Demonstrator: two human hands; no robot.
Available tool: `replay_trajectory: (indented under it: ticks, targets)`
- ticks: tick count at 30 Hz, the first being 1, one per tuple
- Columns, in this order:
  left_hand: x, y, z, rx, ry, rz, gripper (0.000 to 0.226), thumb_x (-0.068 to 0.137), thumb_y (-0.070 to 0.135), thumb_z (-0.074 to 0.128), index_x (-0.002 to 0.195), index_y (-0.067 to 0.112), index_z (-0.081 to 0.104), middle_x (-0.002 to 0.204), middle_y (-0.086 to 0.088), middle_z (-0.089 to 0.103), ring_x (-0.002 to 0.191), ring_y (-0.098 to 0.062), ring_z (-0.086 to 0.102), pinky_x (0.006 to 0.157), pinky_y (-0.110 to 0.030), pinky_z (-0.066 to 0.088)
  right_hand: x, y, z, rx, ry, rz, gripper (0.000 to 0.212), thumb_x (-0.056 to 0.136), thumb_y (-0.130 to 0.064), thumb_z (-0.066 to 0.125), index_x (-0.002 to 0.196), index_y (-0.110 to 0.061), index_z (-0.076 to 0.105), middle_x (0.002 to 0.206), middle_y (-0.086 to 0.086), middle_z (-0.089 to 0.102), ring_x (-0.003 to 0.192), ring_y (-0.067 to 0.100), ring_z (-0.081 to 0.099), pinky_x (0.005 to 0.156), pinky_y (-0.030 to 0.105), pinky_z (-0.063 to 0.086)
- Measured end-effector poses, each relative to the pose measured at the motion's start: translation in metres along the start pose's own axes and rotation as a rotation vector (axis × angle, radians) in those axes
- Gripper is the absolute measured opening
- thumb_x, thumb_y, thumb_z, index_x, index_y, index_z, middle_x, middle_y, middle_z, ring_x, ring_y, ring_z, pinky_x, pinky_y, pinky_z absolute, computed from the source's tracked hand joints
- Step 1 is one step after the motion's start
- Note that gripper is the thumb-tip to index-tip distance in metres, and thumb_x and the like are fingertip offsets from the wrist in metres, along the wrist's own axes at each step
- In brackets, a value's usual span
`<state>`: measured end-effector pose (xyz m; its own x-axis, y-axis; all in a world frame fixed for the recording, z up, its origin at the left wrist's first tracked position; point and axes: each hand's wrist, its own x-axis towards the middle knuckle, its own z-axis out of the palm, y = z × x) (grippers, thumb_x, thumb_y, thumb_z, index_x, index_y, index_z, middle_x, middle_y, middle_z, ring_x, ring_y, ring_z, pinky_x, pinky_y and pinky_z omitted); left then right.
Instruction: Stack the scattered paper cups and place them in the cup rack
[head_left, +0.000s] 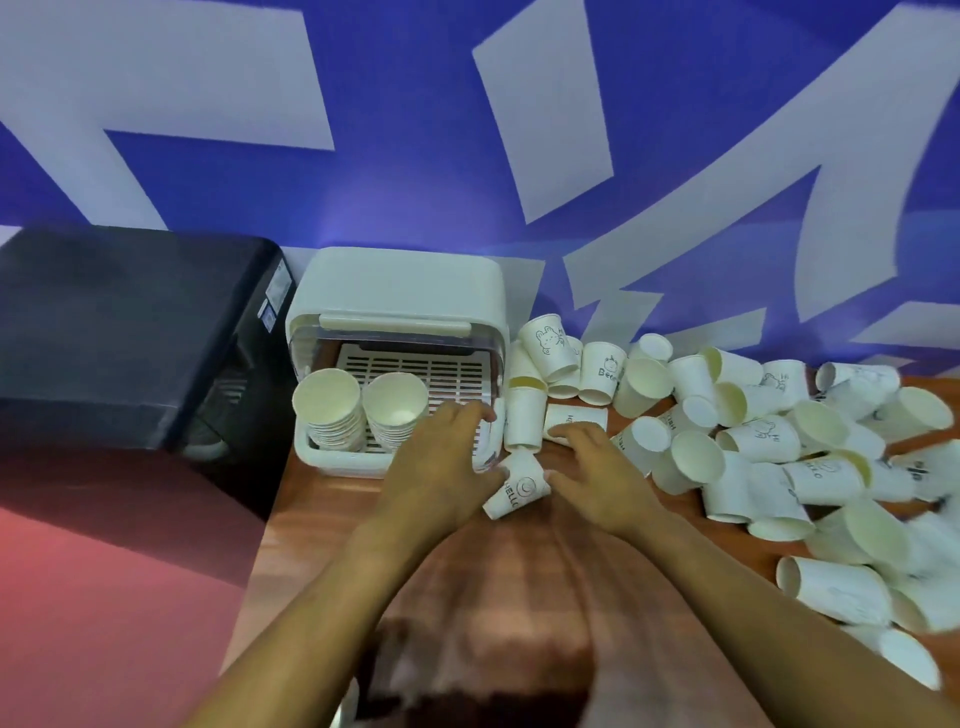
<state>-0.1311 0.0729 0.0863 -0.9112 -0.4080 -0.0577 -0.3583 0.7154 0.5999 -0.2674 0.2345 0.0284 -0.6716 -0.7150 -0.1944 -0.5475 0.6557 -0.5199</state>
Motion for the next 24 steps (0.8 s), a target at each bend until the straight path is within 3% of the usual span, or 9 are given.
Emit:
replay_trajectory:
  ticks: [10, 24]
  targets:
    - [0.033, 0.031, 0.078, 0.209, -0.249, -0.107, 0.061, 0.084, 0.035, 0.063, 0.136, 0.017, 0.037, 0.130, -0.007, 0.046, 0.117, -0.027, 0.047, 0.093, -0.040, 0.045, 0.020, 0.059, -0.031, -0.185, -0.034, 0.082, 0.060, 0.086, -0.038, 0.059, 0.139, -0.023, 0.037, 0.141, 0.003, 0.038, 0.122, 0.025, 0.044, 0.097, 0.039, 0.044]
    - [0.064, 0.017, 0.133, 0.379, -0.296, -0.176, 0.058, 0.087, 0.029, 0.058, 0.138, 0.020, 0.033, 0.136, -0.005, 0.042, 0.123, -0.025, 0.042, 0.094, -0.037, 0.042, 0.075, 0.093, -0.027, -0.490, -0.138, -0.024, 0.073, 0.080, -0.051, 0.060, 0.142, -0.026, 0.029, 0.138, 0.002, 0.041, 0.122, 0.026, 0.040, 0.100, 0.040, 0.036]
